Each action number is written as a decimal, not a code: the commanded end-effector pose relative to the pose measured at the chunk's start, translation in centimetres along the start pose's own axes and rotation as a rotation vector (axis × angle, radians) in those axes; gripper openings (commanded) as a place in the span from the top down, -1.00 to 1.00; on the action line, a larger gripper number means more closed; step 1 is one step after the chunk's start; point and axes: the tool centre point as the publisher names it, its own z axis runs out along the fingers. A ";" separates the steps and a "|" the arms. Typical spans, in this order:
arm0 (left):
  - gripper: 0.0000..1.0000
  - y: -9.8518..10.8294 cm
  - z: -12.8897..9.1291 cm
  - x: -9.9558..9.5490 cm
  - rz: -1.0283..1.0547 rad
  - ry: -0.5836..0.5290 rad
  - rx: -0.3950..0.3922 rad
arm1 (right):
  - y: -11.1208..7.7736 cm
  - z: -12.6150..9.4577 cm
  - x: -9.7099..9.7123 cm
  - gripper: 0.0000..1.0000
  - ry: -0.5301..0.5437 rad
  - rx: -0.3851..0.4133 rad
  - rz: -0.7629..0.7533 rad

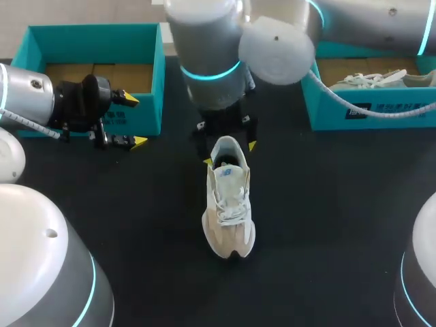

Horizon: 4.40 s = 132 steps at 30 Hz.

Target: Take the shoe out of the shoebox, open the shoe tongue, remove and reinsert the insole, then place the shoe into the shoebox

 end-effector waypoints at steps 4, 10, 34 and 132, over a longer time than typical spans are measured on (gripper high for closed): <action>-1.00 -0.1 0.0 0.1 -0.001 0.000 -0.006 | -0.1 -0.3 0.8 -1.00 -0.036 -0.085 -0.122; -1.00 -0.1 0.0 0.1 -0.001 0.000 -0.006 | 0.9 -1.5 -1.3 -1.00 -0.145 -0.242 -0.623; -1.00 -0.1 0.0 0.1 -0.001 0.000 -0.006 | 6.2 3.4 -2.3 -1.00 -0.257 -0.289 -1.390; -1.00 -0.1 0.0 0.1 -0.001 0.000 -0.006 | 15.4 -8.6 -24.5 1.00 -0.296 -0.150 -0.813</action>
